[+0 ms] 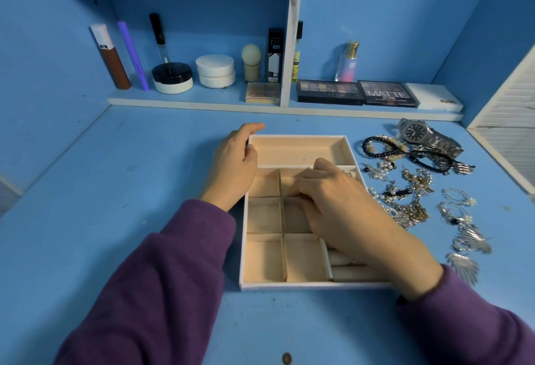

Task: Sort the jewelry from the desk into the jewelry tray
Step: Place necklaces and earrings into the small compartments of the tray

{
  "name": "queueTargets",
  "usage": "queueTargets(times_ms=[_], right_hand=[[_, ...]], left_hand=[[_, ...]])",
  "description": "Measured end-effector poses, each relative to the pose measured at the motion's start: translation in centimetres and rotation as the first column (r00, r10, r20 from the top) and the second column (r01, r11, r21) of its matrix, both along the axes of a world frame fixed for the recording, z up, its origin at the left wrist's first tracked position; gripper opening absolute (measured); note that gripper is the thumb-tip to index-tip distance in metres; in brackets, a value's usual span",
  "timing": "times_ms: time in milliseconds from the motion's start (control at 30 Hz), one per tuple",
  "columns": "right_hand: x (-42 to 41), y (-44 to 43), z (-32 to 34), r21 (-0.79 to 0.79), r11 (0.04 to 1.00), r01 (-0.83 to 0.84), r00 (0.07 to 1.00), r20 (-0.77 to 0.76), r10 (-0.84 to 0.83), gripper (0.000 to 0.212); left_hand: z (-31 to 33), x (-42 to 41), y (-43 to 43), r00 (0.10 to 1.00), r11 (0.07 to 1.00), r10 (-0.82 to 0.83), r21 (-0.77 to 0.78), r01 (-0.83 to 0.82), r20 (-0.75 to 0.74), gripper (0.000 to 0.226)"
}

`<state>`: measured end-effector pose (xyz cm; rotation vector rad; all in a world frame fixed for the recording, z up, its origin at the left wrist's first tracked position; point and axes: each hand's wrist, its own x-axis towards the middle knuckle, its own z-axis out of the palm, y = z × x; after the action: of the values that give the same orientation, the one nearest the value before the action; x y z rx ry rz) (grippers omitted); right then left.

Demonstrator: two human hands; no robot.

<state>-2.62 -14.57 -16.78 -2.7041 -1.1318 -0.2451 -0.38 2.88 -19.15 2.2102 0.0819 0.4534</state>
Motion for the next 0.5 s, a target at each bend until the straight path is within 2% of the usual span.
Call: queueTargets(times_ms=[400,500], right_hand=[[0.08,-0.04,-0.21,0.016,1.0,-0.008,1.0,0.017,0.008,0.014],[-0.11,-0.15,-0.09,0.082,0.996,-0.025,1.0,0.002,0.025,0.012]], left_hand=[[0.02,-0.09,-0.01,1.0,1.0,-0.004,0.0,0.004,-0.01,0.041],[0.3,-0.26,-0.09,1.0,1.0,-0.009,-0.005,0.009,-0.022,0.041]])
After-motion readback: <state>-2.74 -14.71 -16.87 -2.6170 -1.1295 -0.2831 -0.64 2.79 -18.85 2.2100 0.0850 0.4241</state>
